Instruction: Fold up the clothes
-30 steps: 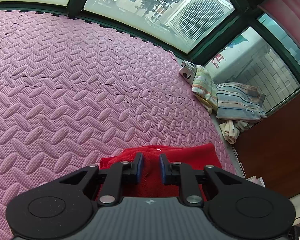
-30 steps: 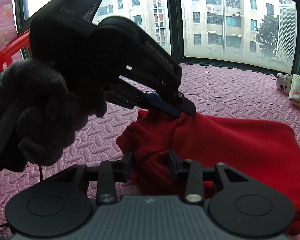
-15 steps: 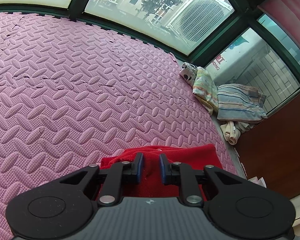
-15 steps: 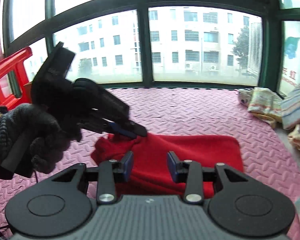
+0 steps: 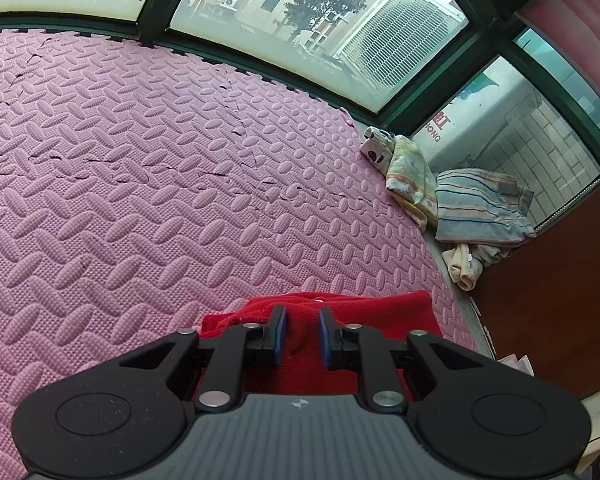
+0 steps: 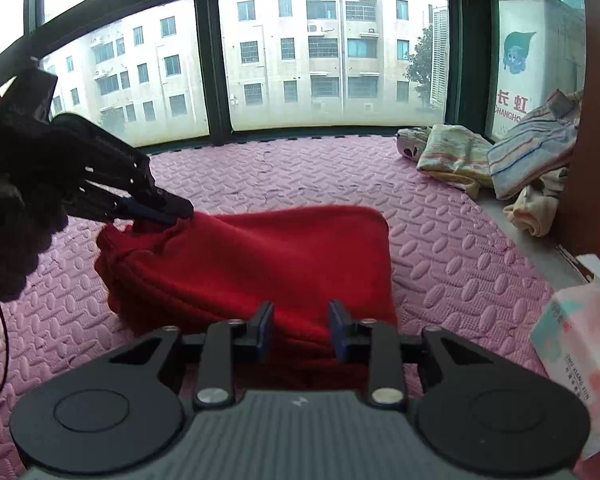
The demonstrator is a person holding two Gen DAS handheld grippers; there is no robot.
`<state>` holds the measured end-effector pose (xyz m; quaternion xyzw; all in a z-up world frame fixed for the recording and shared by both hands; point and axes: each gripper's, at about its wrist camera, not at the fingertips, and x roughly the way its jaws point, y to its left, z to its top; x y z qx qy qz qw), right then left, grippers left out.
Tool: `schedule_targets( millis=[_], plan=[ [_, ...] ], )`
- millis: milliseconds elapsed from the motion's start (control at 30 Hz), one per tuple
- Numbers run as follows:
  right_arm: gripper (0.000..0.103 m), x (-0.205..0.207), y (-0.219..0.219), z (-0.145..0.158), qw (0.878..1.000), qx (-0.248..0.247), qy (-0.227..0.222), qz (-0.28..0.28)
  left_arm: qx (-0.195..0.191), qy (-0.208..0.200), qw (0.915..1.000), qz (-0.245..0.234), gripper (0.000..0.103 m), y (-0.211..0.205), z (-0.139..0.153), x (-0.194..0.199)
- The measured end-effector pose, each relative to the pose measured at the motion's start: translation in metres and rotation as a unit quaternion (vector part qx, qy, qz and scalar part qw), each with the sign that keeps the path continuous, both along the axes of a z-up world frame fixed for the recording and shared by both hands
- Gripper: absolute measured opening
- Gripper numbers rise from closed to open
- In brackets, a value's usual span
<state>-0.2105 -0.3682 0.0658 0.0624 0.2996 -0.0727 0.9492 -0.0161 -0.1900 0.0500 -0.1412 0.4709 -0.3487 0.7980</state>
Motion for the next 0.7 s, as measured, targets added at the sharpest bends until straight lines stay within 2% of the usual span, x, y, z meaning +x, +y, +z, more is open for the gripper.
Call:
schedule_targets(
  millis=[167,300,433,567,700],
  plan=[
    [0.03,0.029,-0.001,0.018,1.0,0.005,-0.01,0.021,-0.008,-0.016,0.9998,-0.001,0.023,0.007,0.013,-0.01],
    [0.03,0.061,0.0,0.018,0.999,0.013,0.005,0.034,-0.014,-0.034,0.9993,0.002,0.024,0.015,0.027,-0.022],
    [0.03,0.088,0.007,0.01,0.998,0.001,0.026,0.054,-0.015,-0.059,0.9981,-0.005,0.024,0.021,0.039,-0.039],
    [0.029,0.111,0.015,-0.003,0.996,-0.018,0.052,0.064,-0.009,-0.064,0.9976,-0.024,0.024,0.017,0.038,-0.051],
    [0.029,0.124,0.009,-0.003,0.997,0.0,0.049,0.056,0.008,-0.053,0.9979,-0.034,0.024,0.011,0.03,-0.053]
  ],
)
